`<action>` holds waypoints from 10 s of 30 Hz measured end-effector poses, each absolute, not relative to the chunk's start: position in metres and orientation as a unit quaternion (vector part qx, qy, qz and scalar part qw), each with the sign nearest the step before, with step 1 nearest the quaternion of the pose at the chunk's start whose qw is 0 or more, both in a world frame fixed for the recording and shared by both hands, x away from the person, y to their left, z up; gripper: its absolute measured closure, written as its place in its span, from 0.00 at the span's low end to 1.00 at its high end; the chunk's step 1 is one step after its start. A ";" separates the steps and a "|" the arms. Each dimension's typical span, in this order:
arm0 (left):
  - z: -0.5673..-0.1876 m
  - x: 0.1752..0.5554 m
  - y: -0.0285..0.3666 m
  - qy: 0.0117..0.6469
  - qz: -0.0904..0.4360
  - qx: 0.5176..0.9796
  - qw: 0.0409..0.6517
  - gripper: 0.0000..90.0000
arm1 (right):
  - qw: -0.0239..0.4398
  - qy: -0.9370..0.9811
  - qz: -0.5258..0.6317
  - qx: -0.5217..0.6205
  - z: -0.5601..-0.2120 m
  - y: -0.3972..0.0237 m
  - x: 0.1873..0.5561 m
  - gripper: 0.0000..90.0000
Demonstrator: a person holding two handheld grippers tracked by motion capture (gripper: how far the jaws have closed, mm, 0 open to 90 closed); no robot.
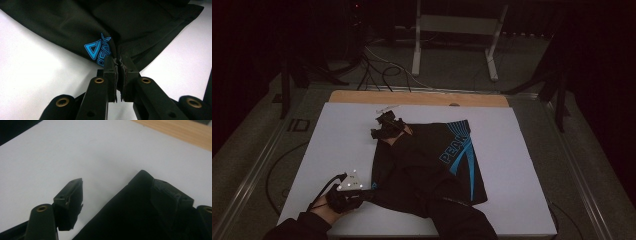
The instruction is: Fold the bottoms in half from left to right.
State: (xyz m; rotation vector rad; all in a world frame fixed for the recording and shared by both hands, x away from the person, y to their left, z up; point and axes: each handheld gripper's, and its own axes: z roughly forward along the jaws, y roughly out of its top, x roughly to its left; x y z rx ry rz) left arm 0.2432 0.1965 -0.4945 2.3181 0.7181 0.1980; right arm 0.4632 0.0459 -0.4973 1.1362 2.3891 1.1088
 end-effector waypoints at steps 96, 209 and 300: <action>-0.454 0.239 0.170 0.235 0.078 0.889 0.386 0.95 | 0.160 0.836 0.359 0.384 -0.459 0.011 0.470 1.00; -0.422 0.291 -0.037 0.072 0.035 0.903 0.422 0.95 | 0.242 0.783 0.364 0.442 -0.422 -0.216 0.468 1.00; -0.457 0.294 -0.114 0.045 -0.042 0.915 0.399 0.75 | 0.233 0.750 0.395 0.477 -0.451 -0.276 0.437 0.50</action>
